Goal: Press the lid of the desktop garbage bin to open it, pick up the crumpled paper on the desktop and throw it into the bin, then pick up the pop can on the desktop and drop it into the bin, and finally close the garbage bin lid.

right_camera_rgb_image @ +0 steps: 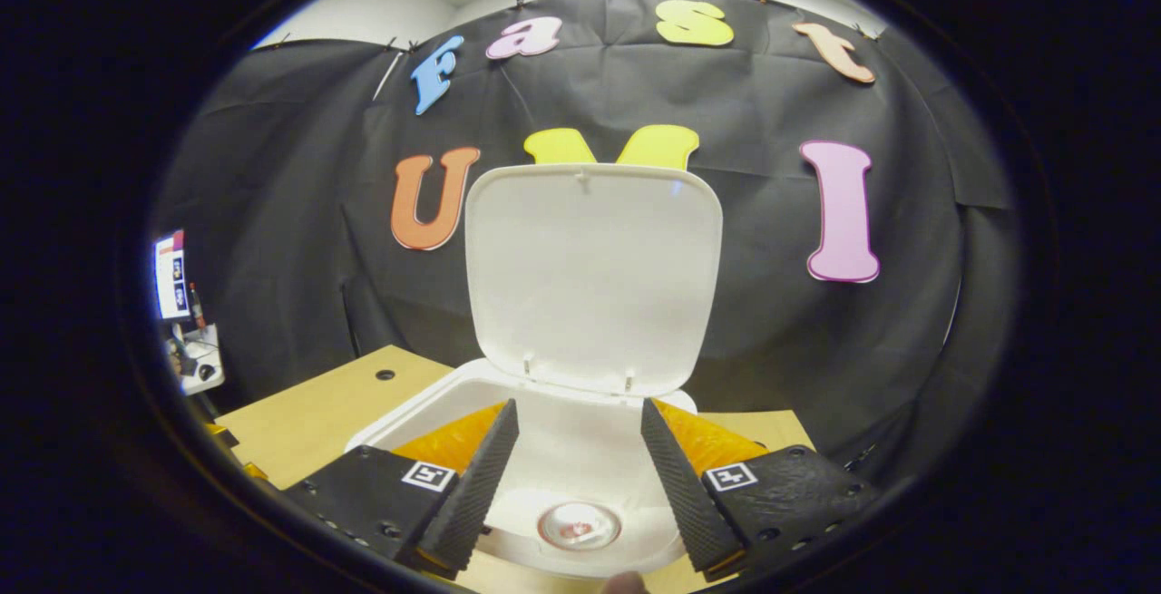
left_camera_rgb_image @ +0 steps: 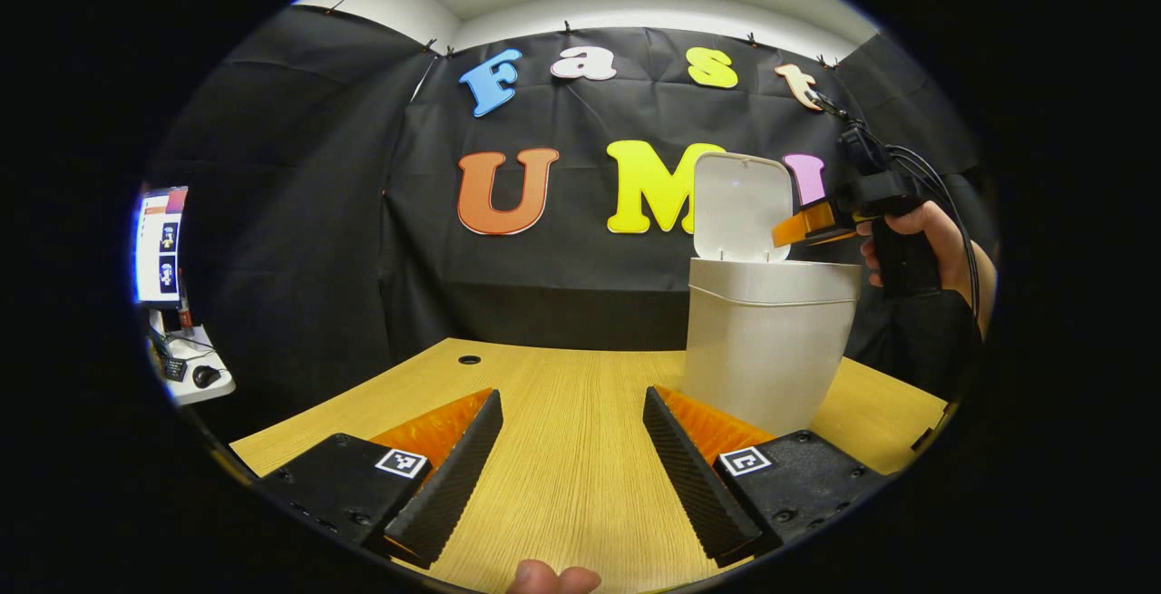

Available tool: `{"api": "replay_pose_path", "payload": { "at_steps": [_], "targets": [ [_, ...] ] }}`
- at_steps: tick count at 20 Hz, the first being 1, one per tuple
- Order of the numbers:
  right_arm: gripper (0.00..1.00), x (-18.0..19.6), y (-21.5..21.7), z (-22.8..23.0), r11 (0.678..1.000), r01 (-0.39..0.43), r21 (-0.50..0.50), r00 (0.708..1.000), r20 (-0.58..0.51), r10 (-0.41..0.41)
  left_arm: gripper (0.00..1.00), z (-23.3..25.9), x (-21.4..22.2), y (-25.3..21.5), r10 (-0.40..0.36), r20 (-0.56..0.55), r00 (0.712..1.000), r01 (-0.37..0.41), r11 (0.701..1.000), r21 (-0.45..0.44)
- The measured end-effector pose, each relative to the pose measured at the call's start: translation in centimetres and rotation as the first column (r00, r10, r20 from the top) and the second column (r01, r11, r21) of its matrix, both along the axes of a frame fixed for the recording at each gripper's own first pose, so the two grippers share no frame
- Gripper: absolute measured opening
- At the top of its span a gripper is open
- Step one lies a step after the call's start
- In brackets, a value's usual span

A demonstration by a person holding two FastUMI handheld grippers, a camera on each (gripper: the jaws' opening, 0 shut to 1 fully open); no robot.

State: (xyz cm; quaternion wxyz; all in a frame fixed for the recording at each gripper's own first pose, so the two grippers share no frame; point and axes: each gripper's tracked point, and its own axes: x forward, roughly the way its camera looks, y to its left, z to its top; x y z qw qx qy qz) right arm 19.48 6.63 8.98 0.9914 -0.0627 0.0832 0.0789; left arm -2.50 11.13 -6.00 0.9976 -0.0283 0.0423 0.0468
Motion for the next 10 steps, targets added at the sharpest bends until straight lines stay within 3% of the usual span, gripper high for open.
{"api": "replay_pose_path", "payload": {
  "at_steps": [6,10],
  "targets": [
    [0.94,-0.6,0.3,3.2,1.0,0.02,-0.005,0.996,0.083,-0.02,1.0,-0.5,0.2,-0.2,-0.019,-0.006,1.0,0.02,1.0,0.014],
    [0.95,-1.6,1.3,8.1,1.0,0.013,0.028,0.986,0.167,-0.017,1.0,-0.6,0.1,-0.6,-0.027,-0.005,1.0,0.027,1.0,0.005]
  ]
}}
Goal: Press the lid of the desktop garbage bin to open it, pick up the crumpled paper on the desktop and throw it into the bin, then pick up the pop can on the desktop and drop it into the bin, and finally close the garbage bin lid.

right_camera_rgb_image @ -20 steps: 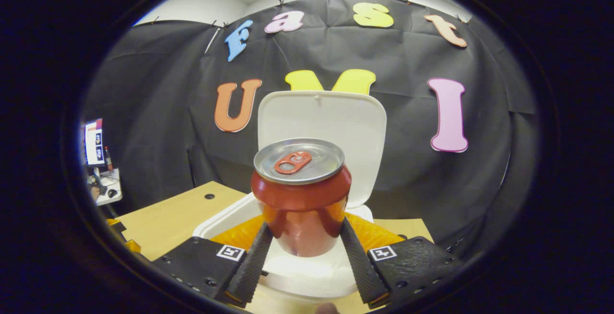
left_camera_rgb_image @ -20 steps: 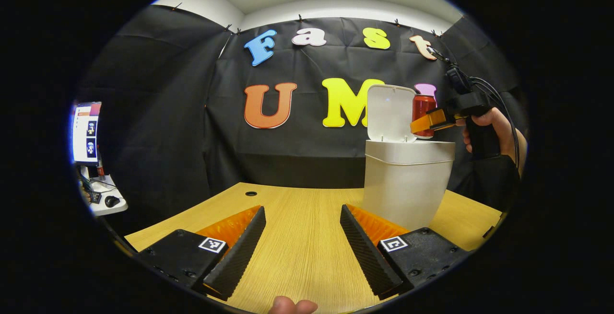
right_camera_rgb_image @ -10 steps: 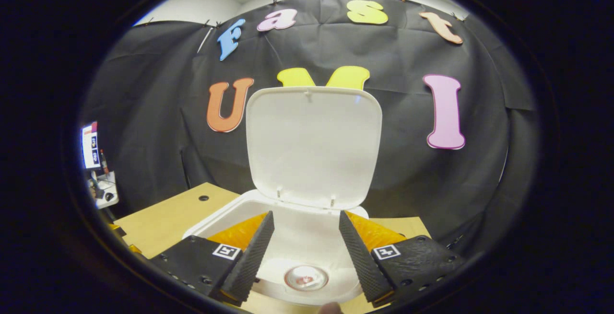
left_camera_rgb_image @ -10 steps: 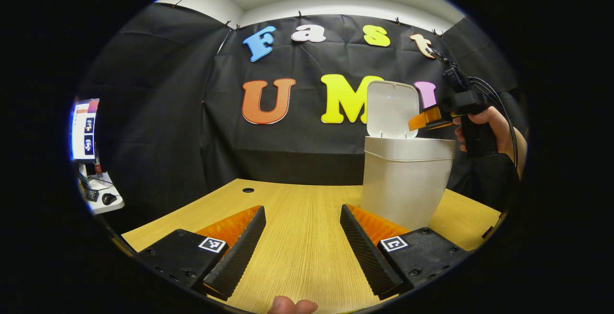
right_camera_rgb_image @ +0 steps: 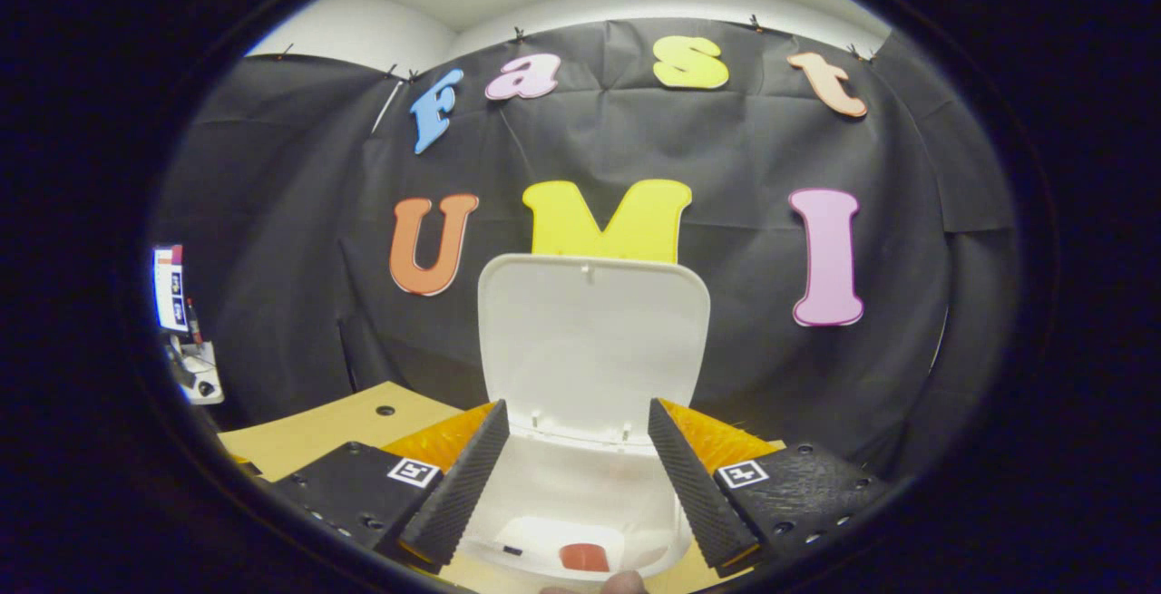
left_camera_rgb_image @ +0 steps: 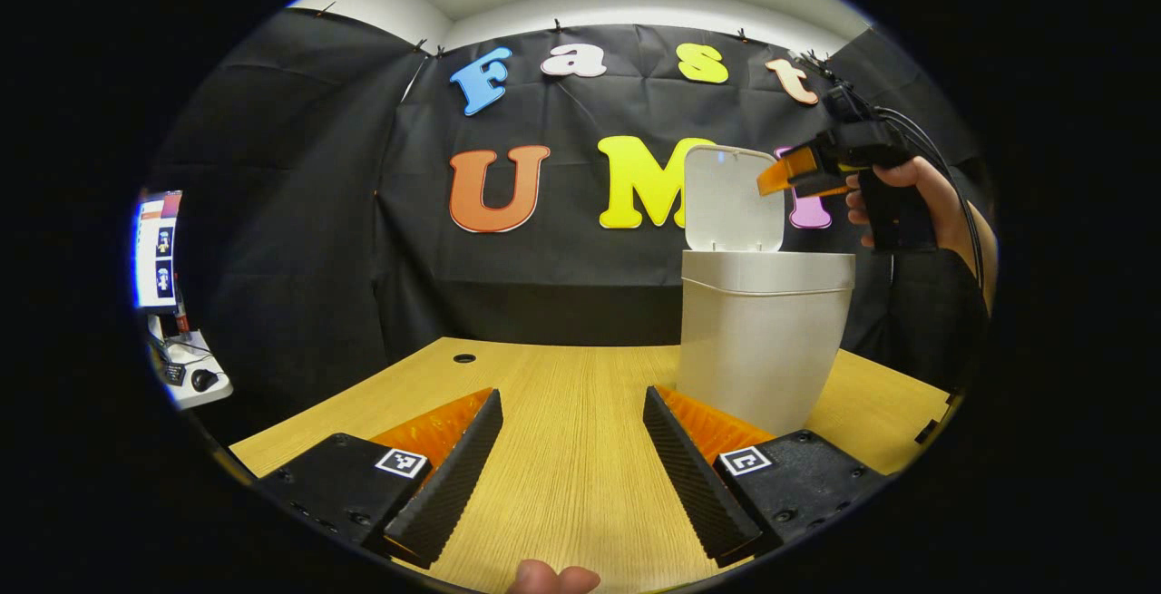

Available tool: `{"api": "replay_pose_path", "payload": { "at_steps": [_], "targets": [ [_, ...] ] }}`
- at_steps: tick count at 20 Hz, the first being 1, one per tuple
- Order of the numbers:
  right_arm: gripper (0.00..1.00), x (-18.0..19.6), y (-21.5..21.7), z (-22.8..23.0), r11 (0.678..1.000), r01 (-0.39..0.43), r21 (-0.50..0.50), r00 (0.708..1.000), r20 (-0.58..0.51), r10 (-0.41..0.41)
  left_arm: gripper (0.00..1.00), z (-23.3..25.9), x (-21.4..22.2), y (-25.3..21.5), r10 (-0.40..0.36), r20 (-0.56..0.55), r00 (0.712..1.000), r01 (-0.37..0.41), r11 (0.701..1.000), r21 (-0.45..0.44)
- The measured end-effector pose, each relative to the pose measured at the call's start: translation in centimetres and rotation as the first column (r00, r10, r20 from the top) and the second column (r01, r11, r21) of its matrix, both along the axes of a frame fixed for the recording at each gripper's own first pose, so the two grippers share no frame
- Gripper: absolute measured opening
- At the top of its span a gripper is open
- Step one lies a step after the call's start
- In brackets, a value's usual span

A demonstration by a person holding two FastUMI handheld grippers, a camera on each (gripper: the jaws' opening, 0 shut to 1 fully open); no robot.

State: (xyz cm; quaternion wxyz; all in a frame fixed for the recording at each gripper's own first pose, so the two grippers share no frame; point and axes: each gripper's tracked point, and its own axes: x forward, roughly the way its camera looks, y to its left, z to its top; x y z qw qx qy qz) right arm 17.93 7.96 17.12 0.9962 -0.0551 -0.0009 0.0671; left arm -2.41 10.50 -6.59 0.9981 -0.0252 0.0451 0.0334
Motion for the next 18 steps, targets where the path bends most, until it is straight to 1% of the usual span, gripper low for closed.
{"api": "replay_pose_path", "payload": {
  "at_steps": [2,5,6,7,9,10,11,13,15,18],
  "targets": [
    [0.95,-0.1,0.3,2.4,1.0,-0.001,0.013,0.999,0.035,0.001,1.0,0.1,-0.1,0.0,-0.007,0.002,1.0,0.007,1.0,-0.002],
    [0.95,0.6,0.6,5.2,1.0,0.019,0.023,0.997,0.071,-0.021,1.0,0.8,-0.1,0.1,-0.013,0.016,1.0,0.013,1.0,-0.003],
    [0.92,0.9,0.8,5.9,1.0,0.025,0.014,0.996,0.082,-0.026,1.0,1.0,-0.2,0.1,-0.015,0.02,1.0,0.015,1.0,-0.003],
    [0.94,1.3,1.0,6.6,1.0,0.031,0.002,0.995,0.092,-0.031,1.0,1.3,-0.1,0.2,-0.015,0.029,0.999,0.015,1.0,-0.003],
    [0.95,2.2,1.5,7.8,0.999,0.037,-0.001,0.992,0.122,-0.036,1.0,1.8,-0.1,0.6,-0.008,0.042,0.999,0.008,1.0,0.001],
    [0.97,2.8,1.7,8.5,0.999,0.045,0.0,0.989,0.141,-0.045,1.0,1.9,-0.2,0.9,-0.003,0.046,0.999,0.003,1.0,0.003],
    [0.94,3.4,1.7,8.9,0.999,0.054,-0.001,0.986,0.158,-0.053,1.0,2.0,-0.3,1.1,0.0,0.047,0.999,0.0,1.0,0.001],
    [0.94,4.3,1.9,9.6,0.998,0.053,0.016,0.983,0.177,-0.055,1.0,2.1,-0.2,1.4,0.007,0.048,0.999,-0.007,1.0,-0.002],
    [0.94,5.2,1.5,10.5,0.996,0.058,0.06,0.979,0.193,-0.069,1.0,2.4,-0.1,1.7,0.013,0.055,0.998,-0.013,1.0,-0.002],
    [0.94,7.0,0.5,10.9,0.993,0.093,0.076,0.974,0.2,-0.106,1.0,2.8,0.4,1.8,0.016,0.062,0.998,-0.016,1.0,-0.001]
  ]
}}
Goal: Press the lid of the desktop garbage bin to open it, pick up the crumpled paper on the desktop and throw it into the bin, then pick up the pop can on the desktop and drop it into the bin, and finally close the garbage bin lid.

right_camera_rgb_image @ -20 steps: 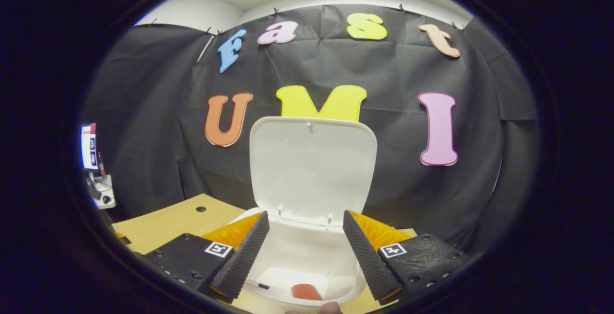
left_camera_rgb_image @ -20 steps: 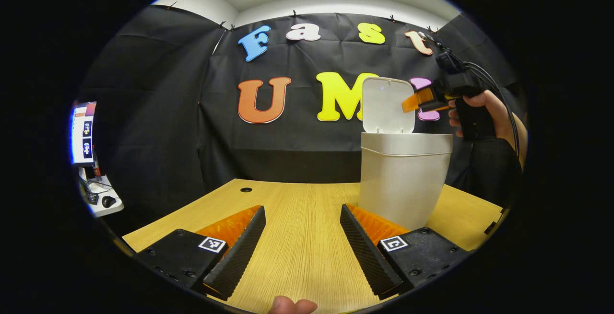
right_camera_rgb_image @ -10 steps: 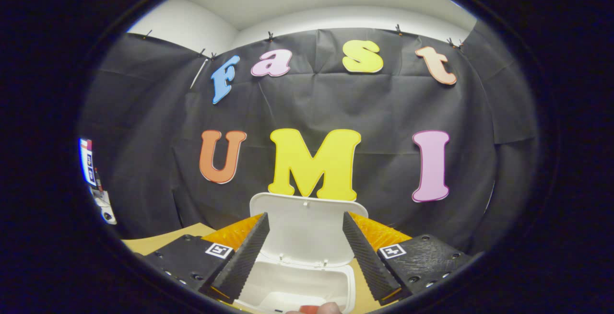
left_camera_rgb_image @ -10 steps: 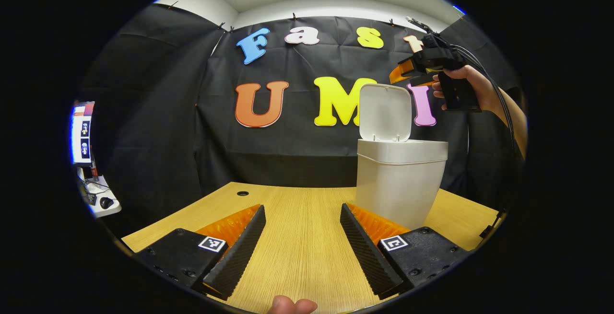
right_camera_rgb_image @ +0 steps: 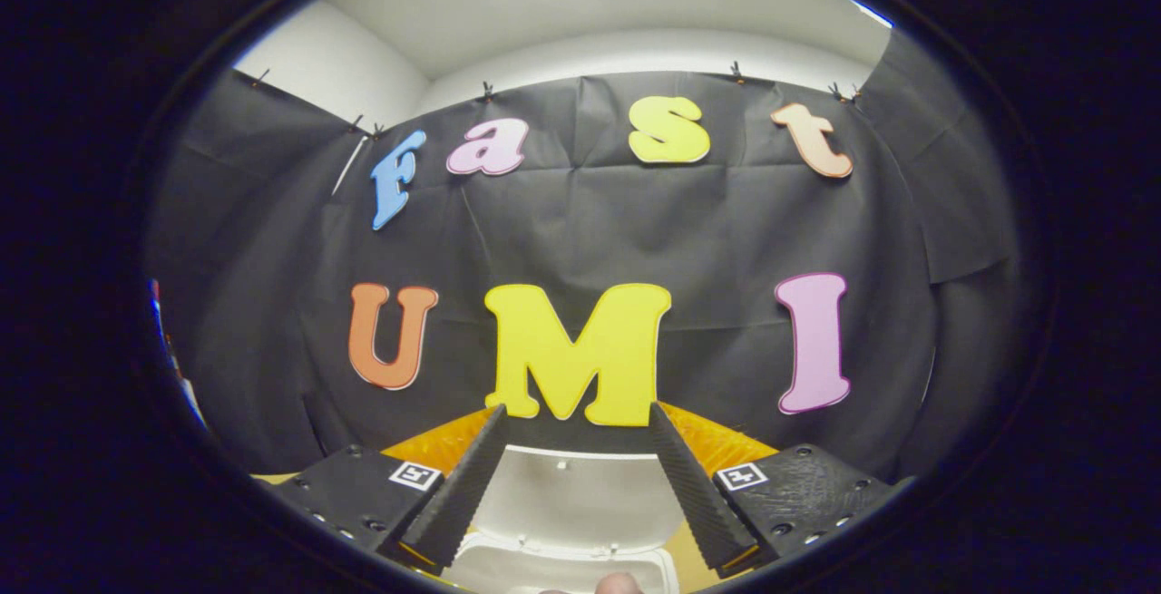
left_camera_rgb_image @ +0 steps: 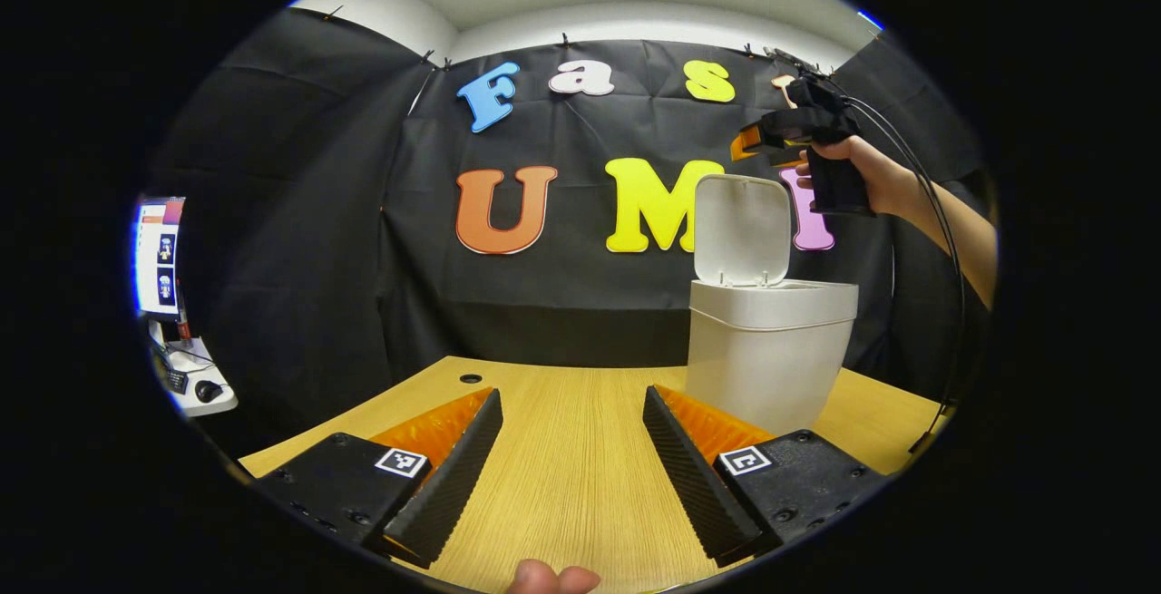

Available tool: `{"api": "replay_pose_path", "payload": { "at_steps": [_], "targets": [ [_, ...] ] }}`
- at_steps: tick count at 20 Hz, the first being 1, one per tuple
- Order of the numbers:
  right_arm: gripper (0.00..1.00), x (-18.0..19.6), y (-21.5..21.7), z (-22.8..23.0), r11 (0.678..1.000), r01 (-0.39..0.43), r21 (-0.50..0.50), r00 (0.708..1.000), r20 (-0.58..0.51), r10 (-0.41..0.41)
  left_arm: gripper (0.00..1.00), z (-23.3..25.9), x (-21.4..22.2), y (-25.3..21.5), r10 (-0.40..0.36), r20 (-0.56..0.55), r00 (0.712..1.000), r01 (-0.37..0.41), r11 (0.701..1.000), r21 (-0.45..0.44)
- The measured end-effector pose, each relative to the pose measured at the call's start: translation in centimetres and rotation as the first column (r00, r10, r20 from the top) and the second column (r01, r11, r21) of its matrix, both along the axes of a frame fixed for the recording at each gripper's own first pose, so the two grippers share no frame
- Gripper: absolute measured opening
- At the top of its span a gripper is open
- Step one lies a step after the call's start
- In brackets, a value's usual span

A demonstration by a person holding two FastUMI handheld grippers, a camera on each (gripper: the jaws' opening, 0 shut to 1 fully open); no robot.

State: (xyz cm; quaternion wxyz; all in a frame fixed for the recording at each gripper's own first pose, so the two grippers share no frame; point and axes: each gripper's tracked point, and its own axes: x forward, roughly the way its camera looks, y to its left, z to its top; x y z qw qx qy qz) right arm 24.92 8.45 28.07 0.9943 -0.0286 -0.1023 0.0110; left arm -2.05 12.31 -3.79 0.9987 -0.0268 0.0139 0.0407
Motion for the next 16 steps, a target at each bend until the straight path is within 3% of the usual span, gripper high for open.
{"api": "replay_pose_path", "payload": {
  "at_steps": [8,16],
  "targets": [
    [0.94,2.8,-0.5,-0.8,0.999,0.013,0.036,0.999,-0.033,-0.012,1.0,0.6,1.0,-0.4,-0.002,0.013,1.0,0.002,1.0,0.012],
    [0.94,2.4,-0.4,-1.9,0.999,0.013,0.033,0.997,-0.079,-0.011,1.0,0.8,0.7,-0.7,-0.002,0.019,1.0,0.002,1.0,0.004]
  ]
}}
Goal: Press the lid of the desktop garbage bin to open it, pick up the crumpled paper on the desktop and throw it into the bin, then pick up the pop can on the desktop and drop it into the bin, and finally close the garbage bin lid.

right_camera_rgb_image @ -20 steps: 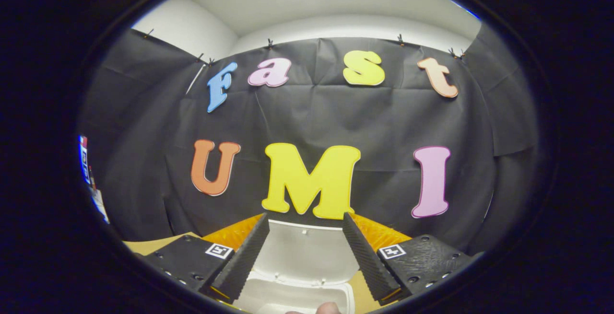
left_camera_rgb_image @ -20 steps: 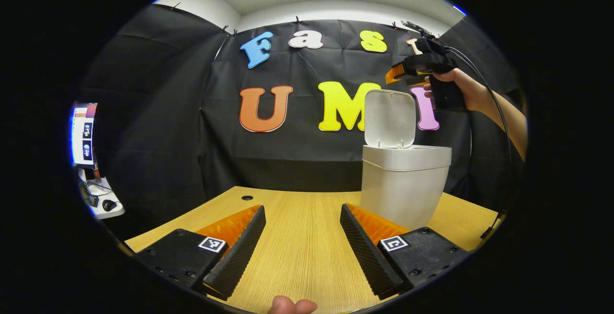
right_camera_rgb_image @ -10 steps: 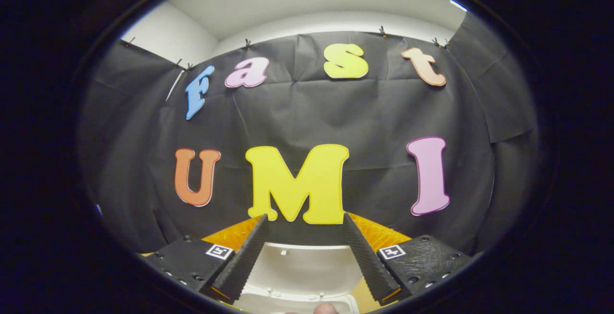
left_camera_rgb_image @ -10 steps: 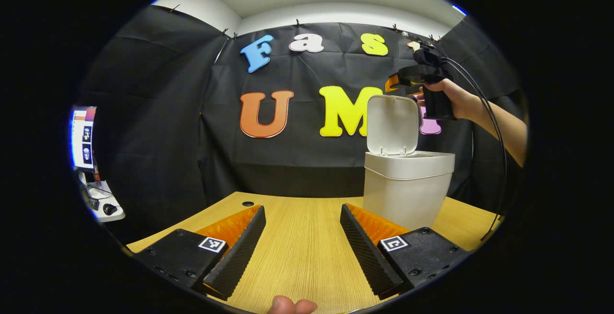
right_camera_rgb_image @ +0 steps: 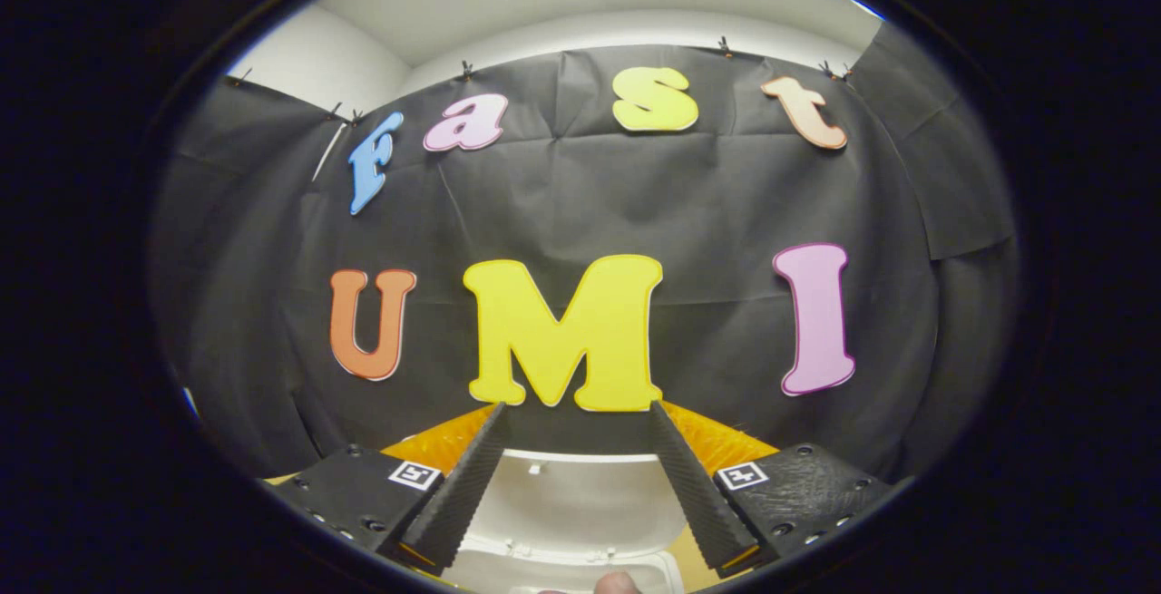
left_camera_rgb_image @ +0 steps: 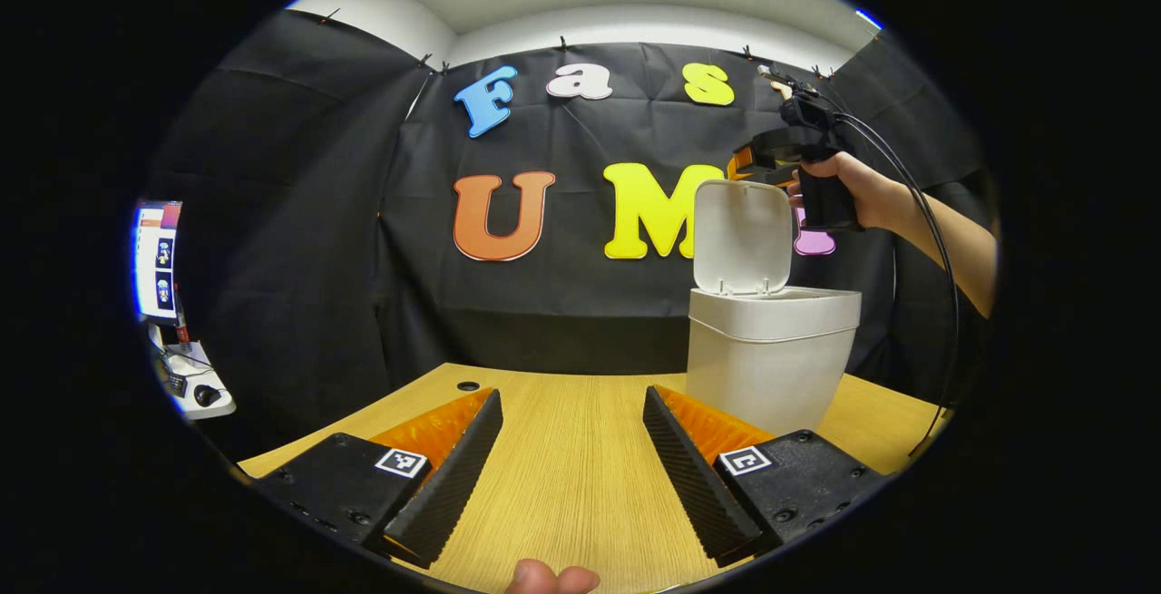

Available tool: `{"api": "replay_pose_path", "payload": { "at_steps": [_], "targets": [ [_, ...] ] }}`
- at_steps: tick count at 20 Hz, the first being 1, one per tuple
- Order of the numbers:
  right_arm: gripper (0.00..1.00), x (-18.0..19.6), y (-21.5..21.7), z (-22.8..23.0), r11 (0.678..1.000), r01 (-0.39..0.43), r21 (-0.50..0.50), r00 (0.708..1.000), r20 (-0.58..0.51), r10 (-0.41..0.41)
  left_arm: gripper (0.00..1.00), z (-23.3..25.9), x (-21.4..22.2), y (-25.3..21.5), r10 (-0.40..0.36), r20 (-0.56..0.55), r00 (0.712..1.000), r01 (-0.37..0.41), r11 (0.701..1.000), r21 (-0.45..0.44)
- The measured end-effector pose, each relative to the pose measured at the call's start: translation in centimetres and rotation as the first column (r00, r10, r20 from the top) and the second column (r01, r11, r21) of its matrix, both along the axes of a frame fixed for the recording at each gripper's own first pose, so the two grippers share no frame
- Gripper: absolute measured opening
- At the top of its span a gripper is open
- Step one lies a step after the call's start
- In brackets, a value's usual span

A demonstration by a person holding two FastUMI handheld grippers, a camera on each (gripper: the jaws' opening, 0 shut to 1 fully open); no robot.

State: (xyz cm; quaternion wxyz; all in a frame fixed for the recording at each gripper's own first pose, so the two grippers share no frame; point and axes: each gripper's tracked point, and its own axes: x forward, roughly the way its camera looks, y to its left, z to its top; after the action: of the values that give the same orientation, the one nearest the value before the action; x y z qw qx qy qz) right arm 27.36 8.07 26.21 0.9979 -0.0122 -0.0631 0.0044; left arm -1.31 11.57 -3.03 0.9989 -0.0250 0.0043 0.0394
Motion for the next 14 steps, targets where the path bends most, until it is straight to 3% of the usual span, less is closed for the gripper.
{"api": "replay_pose_path", "payload": {
  "at_steps": [4,9,14],
  "targets": [
    [0.96,-1.5,0.1,-0.9,1.0,-0.018,0.012,0.999,-0.033,0.018,1.0,0.8,-0.3,-1.1,-0.016,0.017,1.0,0.016,1.0,-0.026],
    [0.96,-6.3,0.0,-3.2,0.998,-0.061,-0.005,0.995,-0.073,0.061,1.0,1.2,-0.7,-3.0,-0.05,0.039,0.998,0.051,0.998,-0.033],
    [0.95,-10.7,-0.2,-8.9,0.995,-0.102,-0.006,0.983,-0.154,0.1,1.0,1.2,-0.9,-4.8,-0.073,0.047,0.996,0.074,0.997,-0.024]
  ]
}}
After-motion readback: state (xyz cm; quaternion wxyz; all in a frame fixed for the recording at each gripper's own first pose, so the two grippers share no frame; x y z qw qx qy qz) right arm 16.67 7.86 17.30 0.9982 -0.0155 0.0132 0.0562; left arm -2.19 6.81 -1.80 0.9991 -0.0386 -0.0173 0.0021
